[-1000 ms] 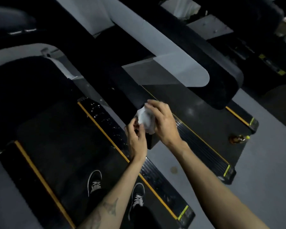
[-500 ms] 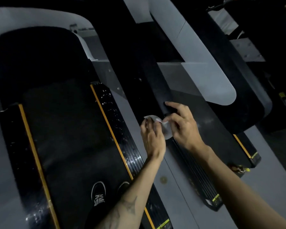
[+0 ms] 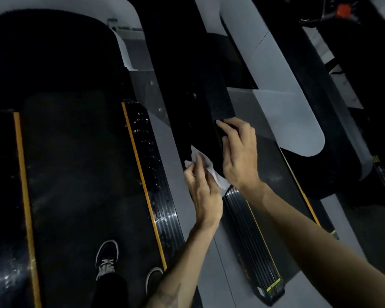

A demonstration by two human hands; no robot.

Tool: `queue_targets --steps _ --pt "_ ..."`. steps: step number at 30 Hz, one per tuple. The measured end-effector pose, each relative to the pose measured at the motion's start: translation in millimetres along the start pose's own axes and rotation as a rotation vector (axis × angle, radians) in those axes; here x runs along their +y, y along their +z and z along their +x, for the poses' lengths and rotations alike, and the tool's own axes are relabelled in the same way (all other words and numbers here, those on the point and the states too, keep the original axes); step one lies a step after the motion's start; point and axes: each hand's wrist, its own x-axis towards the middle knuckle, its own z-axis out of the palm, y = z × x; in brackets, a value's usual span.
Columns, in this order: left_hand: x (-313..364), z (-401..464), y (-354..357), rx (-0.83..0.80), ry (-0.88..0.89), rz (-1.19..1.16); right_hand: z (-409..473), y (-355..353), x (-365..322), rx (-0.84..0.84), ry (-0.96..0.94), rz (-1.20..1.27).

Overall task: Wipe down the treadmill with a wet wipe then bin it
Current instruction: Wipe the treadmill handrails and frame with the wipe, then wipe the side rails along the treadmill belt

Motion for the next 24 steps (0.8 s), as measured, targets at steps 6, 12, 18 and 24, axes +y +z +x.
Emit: queue_targets --steps 6,12,18,24 --pt "4.7 -6.8 6.6 0.058 0.101 -0.112 -2.3 9.9 13.5 -0.019 -0.145 0.054" --pt "-1.0 5.7 12.5 0.001 0.167 -0.135 -2.9 5.3 29.0 -0.129 -0.324 0.018" --pt "-20.5 -14.6 15.4 -0.055 0.044 -0.143 11.5 -5.8 42.5 -0.351 -0.496 -0.04" --pt "-4.7 -8.7 22.5 -0.016 0.007 -0.199 47.5 -9.6 33.7 -0.502 -0.478 0.005"
